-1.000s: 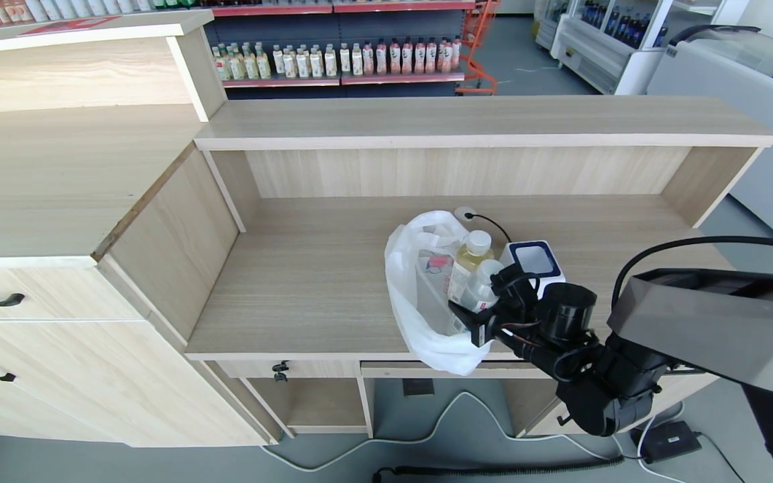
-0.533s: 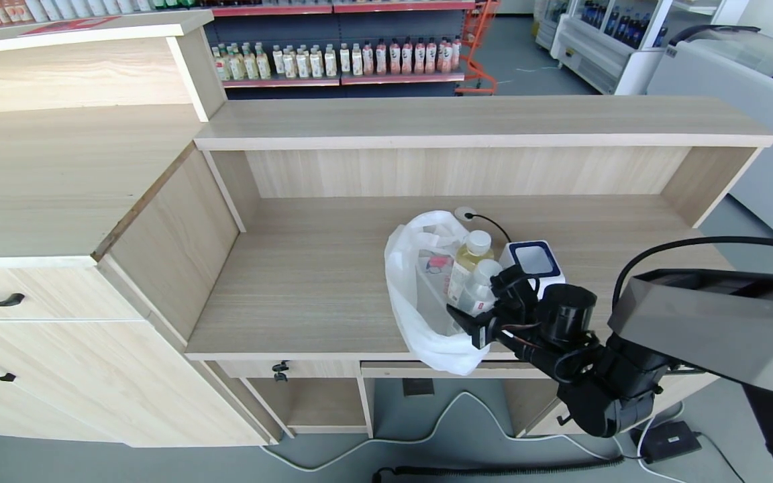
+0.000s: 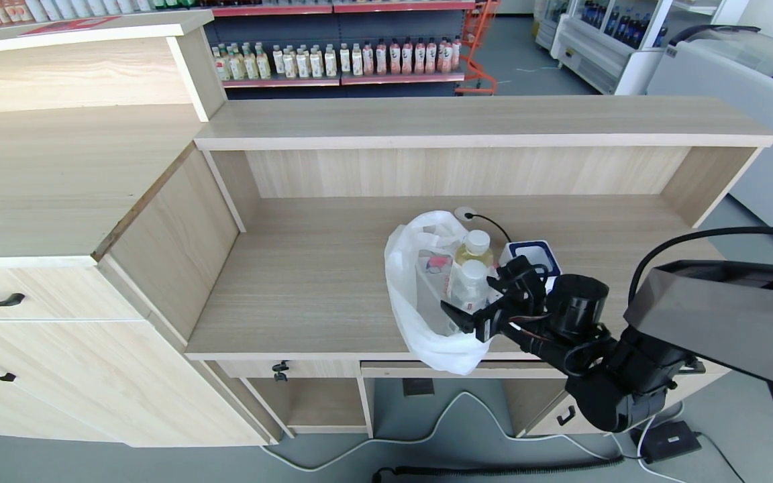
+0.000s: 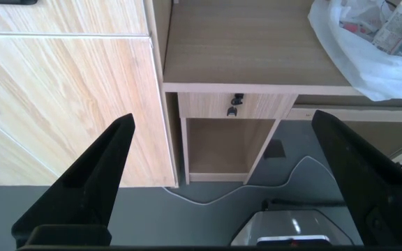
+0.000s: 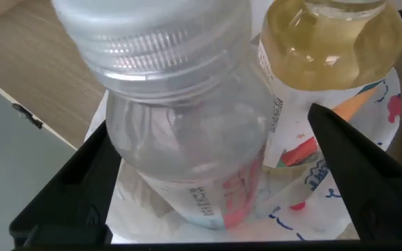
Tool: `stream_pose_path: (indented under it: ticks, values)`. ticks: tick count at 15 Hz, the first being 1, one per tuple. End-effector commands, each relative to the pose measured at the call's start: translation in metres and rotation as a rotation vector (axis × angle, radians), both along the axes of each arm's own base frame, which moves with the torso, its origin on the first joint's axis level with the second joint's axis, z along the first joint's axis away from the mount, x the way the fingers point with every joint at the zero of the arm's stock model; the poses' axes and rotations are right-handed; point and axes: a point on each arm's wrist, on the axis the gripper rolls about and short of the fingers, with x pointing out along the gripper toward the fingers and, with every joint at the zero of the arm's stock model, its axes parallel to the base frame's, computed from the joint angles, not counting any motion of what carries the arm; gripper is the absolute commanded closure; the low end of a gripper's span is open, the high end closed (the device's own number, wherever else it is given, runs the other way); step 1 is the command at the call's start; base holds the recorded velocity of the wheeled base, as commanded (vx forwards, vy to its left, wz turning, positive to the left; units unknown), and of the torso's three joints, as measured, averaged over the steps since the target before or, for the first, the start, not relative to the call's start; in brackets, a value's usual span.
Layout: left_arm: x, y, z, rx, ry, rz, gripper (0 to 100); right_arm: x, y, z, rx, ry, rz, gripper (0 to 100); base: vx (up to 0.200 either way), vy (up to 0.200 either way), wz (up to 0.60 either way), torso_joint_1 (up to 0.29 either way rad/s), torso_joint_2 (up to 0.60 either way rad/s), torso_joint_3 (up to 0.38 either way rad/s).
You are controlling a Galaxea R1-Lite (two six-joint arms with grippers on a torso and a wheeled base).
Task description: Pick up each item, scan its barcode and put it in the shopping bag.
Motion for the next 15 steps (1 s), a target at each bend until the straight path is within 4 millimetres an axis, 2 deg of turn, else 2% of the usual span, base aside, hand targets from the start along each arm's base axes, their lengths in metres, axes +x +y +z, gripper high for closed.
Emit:
stream_pose_path:
  ticks: [1,7,9,11,13,15]
  values:
    - [0.0,0.0,0.0,-0.001,0.0,0.0,0,-0.002,-0.005,0.018,0.007,-0.018,-0.01,0,0.0,0.0,0.0,0.0,0.0,0.0]
    - [0.0,0.0,0.0,-0.001,0.0,0.0,0,-0.029,-0.049,0.093,0.039,-0.055,-0.045,0,0.0,0.0,0.0,0.0,0.0,0.0]
    - [0.0,0.0,0.0,-0.001,0.0,0.0,0,-0.047,-0.056,0.109,0.038,-0.068,-0.053,0,0.0,0.0,0.0,0.0,0.0,0.0]
    - [0.0,0.0,0.0,-0.001,0.0,0.0,0,-0.063,-0.066,0.118,0.028,-0.077,-0.074,0,0.0,0.0,0.0,0.0,0.0,0.0]
    - [0.0,0.0,0.0,-0.001,0.0,0.0,0,-0.086,-0.088,0.136,0.036,-0.123,-0.131,0,0.0,0.0,0.0,0.0,0.0,0.0]
    - [0.0,0.0,0.0,-0.001,0.0,0.0,0,-0.1,-0.109,0.144,0.029,-0.112,-0.195,0,0.0,0.0,0.0,0.0,0.0,0.0]
